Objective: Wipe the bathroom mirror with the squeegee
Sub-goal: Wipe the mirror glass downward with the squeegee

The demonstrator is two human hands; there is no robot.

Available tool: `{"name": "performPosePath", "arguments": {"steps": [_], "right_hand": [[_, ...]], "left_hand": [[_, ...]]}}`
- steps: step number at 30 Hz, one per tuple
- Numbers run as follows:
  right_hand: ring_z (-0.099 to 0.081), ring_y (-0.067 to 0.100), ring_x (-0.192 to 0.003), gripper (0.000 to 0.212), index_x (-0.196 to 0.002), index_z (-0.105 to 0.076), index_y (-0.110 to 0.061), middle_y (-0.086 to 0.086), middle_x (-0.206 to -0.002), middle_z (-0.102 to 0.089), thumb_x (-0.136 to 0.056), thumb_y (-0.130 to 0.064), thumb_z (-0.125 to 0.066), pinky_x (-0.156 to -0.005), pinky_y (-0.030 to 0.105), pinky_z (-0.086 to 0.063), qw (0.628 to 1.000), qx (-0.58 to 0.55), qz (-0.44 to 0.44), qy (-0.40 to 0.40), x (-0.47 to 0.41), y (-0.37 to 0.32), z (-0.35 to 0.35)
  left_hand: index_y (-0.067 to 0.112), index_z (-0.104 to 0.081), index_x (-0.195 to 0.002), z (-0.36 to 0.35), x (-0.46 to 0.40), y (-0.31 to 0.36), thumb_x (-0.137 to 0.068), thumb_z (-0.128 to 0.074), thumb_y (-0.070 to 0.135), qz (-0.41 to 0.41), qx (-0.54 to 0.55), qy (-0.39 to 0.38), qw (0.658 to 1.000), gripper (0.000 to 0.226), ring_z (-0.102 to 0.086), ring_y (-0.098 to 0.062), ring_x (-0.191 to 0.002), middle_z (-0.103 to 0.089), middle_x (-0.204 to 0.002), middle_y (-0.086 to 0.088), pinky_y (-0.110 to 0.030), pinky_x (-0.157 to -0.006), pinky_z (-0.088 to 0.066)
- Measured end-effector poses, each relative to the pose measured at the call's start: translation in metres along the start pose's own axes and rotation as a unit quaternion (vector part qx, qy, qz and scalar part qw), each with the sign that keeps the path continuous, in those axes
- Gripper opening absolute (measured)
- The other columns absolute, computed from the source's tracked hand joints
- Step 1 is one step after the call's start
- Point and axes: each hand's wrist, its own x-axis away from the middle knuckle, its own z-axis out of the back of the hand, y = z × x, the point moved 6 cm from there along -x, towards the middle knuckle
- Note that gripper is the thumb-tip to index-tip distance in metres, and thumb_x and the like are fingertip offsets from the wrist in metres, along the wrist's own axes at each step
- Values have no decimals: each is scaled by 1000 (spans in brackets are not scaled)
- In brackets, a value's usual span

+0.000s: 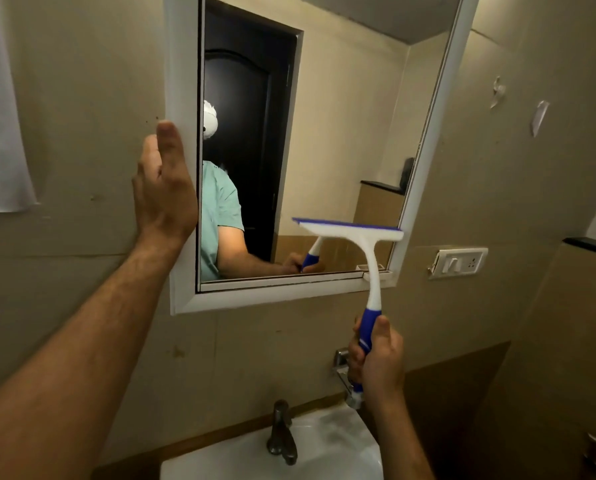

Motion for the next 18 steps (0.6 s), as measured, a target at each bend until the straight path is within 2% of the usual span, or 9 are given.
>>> {"name": "performPosePath", "arguments": {"steps": [2,4,6,9,11,13,15,18], "right_hand": [[-40,9,-40,51,-90,-55,-9,1,-54,-47,-87,-55,-32,-39,23,-35,1000,17,-24,10,11,21,8],[-41,9,-42,57,-92,-55,-8,2,-57,-48,-80,-59,-33,-42,23,-36,998,44,-36,14,18,31,15],[-41,7,-41,53,-89,-55,-7,2,-56,-48,-84,-56,-33,-42,23,-36,997,65,-24,16,17,26,18],[-40,5,-40,43,-90,-55,-10,0,-57,-46,-97,-45,-30,-40,20,-35,998,56,6,2,-1,-2,9],[-40,6,-42,42,-92,-55,-12,1,-59,-45,-100,-43,-27,-40,19,-36,998,61,21,-5,-15,-16,4],[-40,7,-43,42,-93,-55,-13,2,-60,-46,-100,-43,-27,-41,20,-36,998,62,20,-8,-17,-15,5],[-40,7,-42,42,-91,-55,-13,1,-58,-45,-100,-43,-27,-40,20,-35,999,48,5,-10,-8,-5,9],[-40,8,-42,41,-89,-53,-12,1,-57,-45,-100,-41,-27,-41,21,-36,999,41,-19,-7,4,12,13]], "left_hand": [[14,-49,-131,3,-1,1,-103,-19,40,-9,1,9,1000,48,-34,36,-62,-44,-93,20,14,-61,-20],[23,-52,-122,7,-3,-3,-102,-19,44,-13,1,20,1000,44,-39,31,-65,-42,-80,26,6,-64,-28],[25,-52,-115,8,-3,-6,-101,-18,46,-15,-1,22,1000,43,-42,24,-68,-43,-79,25,0,-65,-31],[30,-52,-110,8,-6,-2,-103,-19,42,-14,-4,23,1000,36,-43,24,-66,-42,-84,26,11,-62,-23],[39,-48,-90,8,-6,0,-103,-20,40,-12,-14,28,999,31,-40,29,-64,-39,-82,27,13,-61,-19],[41,-35,-75,7,-3,-1,-104,-19,39,-13,-27,28,999,33,-34,36,-58,-33,-76,27,12,-60,-20],[41,-32,-72,2,-1,-3,-103,-20,40,-10,-33,23,999,34,-32,37,-56,-32,-74,27,7,-62,-23],[40,-35,-72,-3,-6,-1,-102,-21,42,-11,-28,25,999,34,-35,33,-57,-37,-73,25,9,-59,-22]]}}
